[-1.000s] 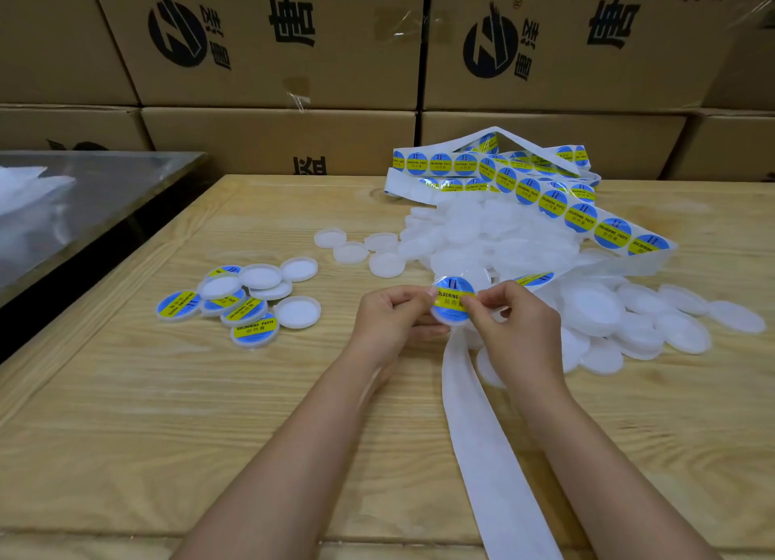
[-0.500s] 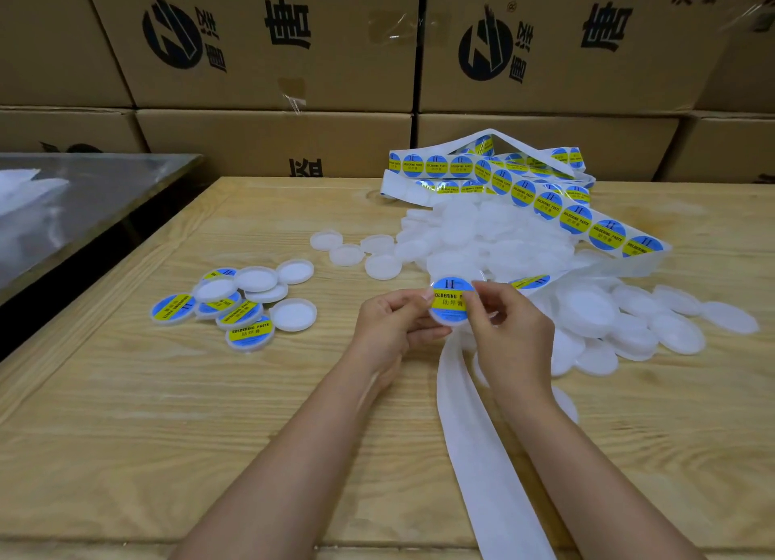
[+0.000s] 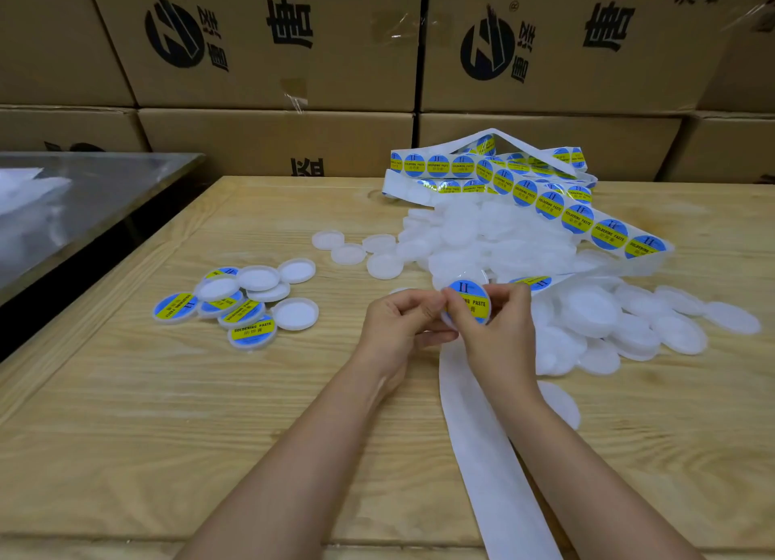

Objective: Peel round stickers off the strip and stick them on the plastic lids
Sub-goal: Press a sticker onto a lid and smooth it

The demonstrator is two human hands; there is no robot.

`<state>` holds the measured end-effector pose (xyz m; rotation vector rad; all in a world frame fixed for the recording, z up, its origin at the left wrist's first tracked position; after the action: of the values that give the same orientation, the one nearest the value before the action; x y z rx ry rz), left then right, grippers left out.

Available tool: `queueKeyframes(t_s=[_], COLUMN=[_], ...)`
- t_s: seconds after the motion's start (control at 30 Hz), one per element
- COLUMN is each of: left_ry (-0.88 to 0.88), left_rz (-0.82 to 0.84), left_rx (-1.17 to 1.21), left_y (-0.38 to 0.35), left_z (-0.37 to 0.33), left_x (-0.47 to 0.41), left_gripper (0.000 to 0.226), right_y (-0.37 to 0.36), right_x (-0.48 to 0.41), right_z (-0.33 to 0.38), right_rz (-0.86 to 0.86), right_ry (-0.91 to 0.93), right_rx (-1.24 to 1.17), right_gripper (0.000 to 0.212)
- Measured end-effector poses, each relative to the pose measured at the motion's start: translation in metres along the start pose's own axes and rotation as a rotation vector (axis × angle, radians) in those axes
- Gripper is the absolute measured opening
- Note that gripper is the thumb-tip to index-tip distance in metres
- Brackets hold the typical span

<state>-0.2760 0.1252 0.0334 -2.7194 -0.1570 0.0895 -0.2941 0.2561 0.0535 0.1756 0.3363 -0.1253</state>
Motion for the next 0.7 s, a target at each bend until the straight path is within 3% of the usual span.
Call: queueKeyframes(t_s=[0.3,0.53,0.7], left_ry=[0.096,0.106,0.111], left_rz=[-0.058,-0.039,-0.011], left_rx=[0.182,0.171,0.155], left_y=[0.014,0.011,0.005], left_z=[0.005,0.005,0.006], left_x=[-0.004,-0.005,-0.003], left_gripper=[0.015,0.021,0.015], right_y=[-0.012,0.002,0.012], right_x=[0.006,-0.001,-0.003], right_z=[0.012,0.013,0.014], right_rz=[0.169,0.096,0.009], right_ry=[0.109,0.158,0.175], right_rx=[-0.089,-0.067,-0.045], right_gripper=[0.036,0.019,0.020])
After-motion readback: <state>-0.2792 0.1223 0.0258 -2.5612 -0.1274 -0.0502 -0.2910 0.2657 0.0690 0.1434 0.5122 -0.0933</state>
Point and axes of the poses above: each hand's wrist, its own x-axis away from the middle knuckle, its own y-axis out of the back of the hand, z = x × y, the point moved 8 cm from there along -x, towards the middle knuckle, and after that the axes turned 2 degrees about y, right-handed, at the moved point
